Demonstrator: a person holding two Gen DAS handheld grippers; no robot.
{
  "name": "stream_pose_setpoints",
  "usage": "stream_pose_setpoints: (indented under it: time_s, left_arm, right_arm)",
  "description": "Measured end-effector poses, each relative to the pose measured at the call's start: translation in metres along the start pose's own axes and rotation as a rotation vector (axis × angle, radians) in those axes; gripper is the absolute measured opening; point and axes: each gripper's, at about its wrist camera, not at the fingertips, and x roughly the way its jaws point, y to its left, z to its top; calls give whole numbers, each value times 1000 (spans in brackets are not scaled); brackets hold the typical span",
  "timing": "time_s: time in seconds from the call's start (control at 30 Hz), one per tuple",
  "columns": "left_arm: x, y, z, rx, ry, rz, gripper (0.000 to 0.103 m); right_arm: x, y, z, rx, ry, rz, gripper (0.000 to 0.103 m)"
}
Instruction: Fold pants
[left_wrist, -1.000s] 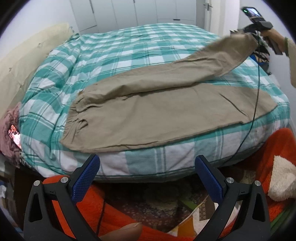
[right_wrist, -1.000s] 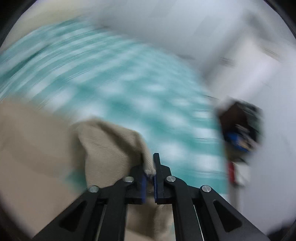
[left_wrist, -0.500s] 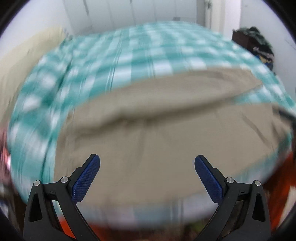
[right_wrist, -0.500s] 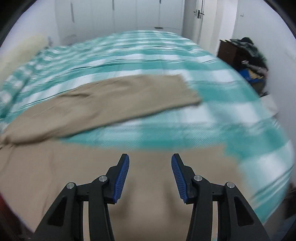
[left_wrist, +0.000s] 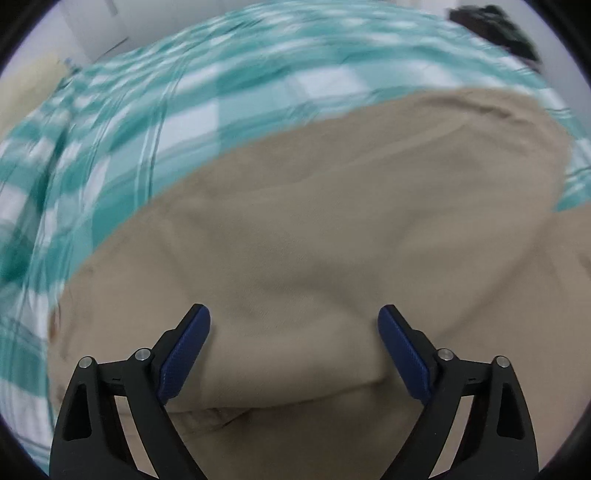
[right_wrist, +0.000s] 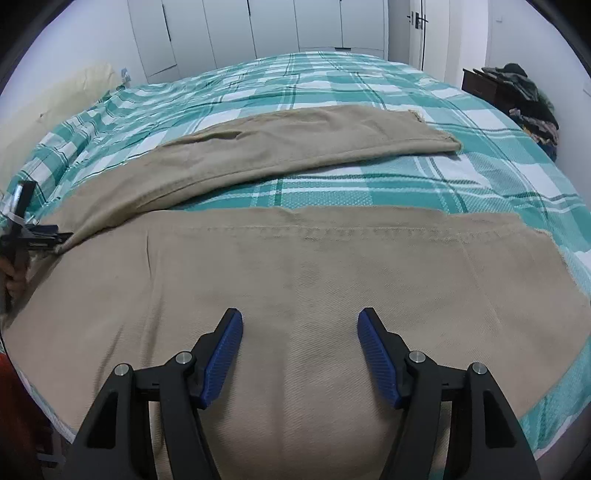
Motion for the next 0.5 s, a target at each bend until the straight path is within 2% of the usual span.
stream_pose_setpoints:
  time_s: [0.1,0.17,0.27,0.3,0.33,0.37,0.4,0.5]
  left_arm:
    - [-26,-26,33,70,-72,-125,94]
    - [-18,-55,60,116,-81,-208,94]
    - [31,-105,93,198,-49,-295,93]
    - [59,-125,103,205,1,-318,88]
    - [82,-141,112,215,47,-324,88]
    - [93,-157,119,236,48,-305,93]
    - [95,-180,130,286,13,-296,94]
    - [94,-241,166,390,3,-393,94]
  right_arm:
    - [0,1,-1,-13,-6,-2,66]
    - [-1,0,0,-13,-10,10,66]
    - [-1,-3,2,3,-11,35,66]
    - [0,-4,3,8,-8,42,66]
    - [0,-5,3,15,-4,49,66]
    - [1,-6,3,21,-1,54,66]
    - [1,-7,3,24,2,57,66]
    - [2,-8,3,27,6,70,68]
